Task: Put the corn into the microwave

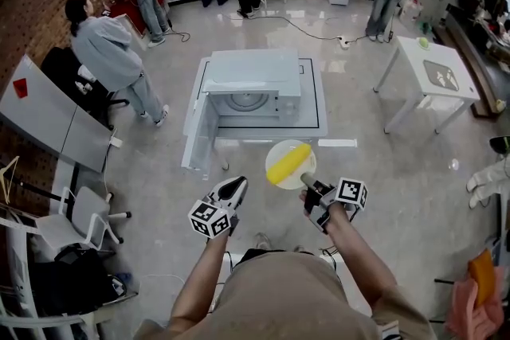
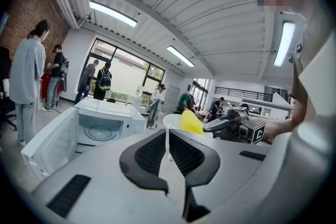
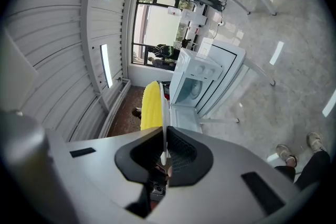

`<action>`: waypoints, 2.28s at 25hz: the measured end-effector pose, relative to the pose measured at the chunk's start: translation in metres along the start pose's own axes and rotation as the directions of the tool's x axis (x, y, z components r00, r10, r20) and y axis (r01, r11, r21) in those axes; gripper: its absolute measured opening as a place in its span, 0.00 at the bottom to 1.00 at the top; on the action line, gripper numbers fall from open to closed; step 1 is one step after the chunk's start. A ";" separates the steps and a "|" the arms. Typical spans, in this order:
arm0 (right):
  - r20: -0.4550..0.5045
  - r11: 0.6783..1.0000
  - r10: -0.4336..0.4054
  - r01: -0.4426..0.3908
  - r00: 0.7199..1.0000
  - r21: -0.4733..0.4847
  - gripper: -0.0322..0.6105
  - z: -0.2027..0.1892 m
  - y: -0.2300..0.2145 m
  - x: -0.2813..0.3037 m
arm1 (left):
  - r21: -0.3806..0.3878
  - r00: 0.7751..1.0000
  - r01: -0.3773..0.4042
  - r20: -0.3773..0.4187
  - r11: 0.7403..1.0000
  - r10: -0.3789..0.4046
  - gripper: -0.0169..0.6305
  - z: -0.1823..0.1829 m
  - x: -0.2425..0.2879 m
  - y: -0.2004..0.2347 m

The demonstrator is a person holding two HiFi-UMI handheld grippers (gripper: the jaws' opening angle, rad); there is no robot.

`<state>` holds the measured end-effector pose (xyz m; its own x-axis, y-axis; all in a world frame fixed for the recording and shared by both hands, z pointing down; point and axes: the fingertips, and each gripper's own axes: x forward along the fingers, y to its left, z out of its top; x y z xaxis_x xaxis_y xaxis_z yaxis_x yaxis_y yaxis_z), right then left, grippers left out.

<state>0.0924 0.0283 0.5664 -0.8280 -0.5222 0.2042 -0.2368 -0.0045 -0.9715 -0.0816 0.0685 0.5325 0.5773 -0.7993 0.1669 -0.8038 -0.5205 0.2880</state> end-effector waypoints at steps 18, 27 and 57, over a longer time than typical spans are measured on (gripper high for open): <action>0.044 1.000 -0.004 0.004 0.999 0.018 0.08 -0.033 -0.002 0.063 | 0.010 0.998 0.056 -0.005 0.998 -0.055 0.04 -0.004 -0.017 0.069; 0.017 1.000 -0.011 0.011 1.000 -0.001 0.08 -0.029 -0.001 0.070 | -0.009 0.999 0.031 0.008 0.999 -0.031 0.04 -0.002 -0.010 0.083; -0.214 1.000 -0.002 0.000 0.977 -0.011 0.08 0.082 -0.012 0.144 | -0.048 0.979 -0.204 0.002 0.978 0.204 0.04 0.027 0.064 0.137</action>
<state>0.0176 -0.1170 0.5978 -0.9171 -0.3275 0.2275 -0.2424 0.0050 -0.9702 -0.1587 -0.0620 0.5574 0.4005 -0.8895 0.2202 -0.8969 -0.3313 0.2929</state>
